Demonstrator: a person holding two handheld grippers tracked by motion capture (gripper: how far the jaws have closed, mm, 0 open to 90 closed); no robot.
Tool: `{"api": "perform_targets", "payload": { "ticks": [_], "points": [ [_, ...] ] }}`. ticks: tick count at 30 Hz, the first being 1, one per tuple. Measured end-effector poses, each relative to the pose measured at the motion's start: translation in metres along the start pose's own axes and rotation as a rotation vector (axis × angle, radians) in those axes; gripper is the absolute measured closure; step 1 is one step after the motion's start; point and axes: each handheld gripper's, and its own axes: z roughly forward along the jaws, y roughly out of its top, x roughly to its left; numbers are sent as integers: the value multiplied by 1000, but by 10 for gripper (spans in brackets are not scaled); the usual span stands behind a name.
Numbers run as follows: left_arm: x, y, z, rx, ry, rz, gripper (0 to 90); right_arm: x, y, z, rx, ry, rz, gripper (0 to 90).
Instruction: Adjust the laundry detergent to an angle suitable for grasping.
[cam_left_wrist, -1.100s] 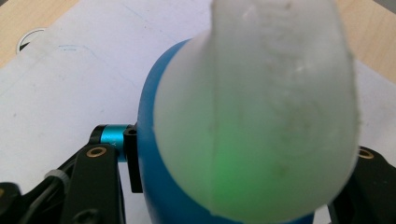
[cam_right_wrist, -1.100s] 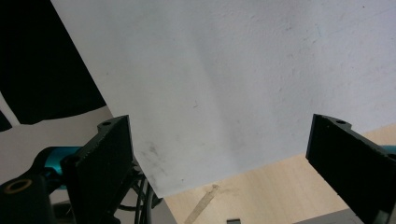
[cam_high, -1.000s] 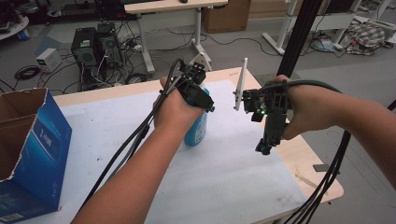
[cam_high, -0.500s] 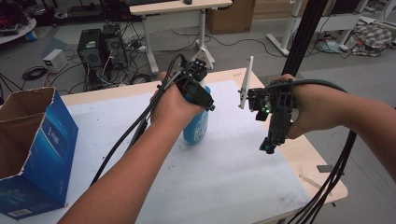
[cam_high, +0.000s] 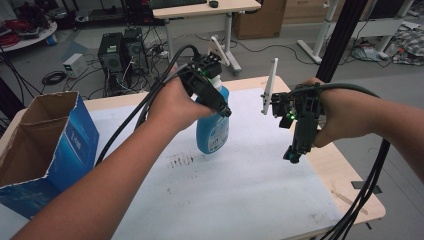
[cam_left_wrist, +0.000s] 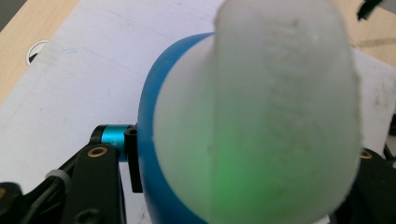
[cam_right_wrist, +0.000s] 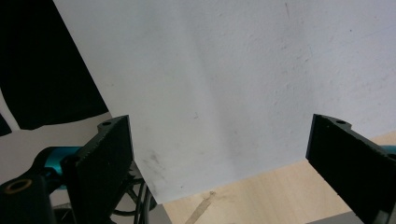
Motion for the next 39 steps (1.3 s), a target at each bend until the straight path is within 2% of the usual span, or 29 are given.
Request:
{"api": "perform_targets", "payload": {
  "ticks": [1,8,11,12,13,15,20,22,27,34,36,39],
  "points": [
    [0,0,0,0,0,0,392,0,0,0,0,0,0,65],
    [-4,-17,-24,42,-33,128,392,4,6,-2,5,-1,3,66],
    [-4,-23,-31,47,-51,149,392,4,8,-3,10,-4,-5,65],
    [-5,-29,-37,54,-71,169,392,4,11,-3,12,-1,-6,65],
    [-5,-29,-37,54,-71,169,392,4,11,-3,12,-1,-6,65],
    [-6,-38,-46,69,-100,213,392,3,15,-3,10,-3,-22,65],
    [-8,-53,-58,93,-160,270,392,-2,26,-3,41,-11,-29,65],
    [-6,-60,-60,104,-174,271,392,-4,31,-2,50,-12,-26,65],
    [-3,-75,-68,115,-201,306,392,-13,42,-4,44,-11,-25,65],
    [0,-94,-77,142,-268,350,392,-18,68,-8,64,-16,-58,65],
    [0,-99,-79,142,-286,368,391,-21,78,-9,67,-13,-84,65],
    [0,-107,-83,130,-320,396,391,-23,93,-8,72,-7,-96,65]
  ]
}}
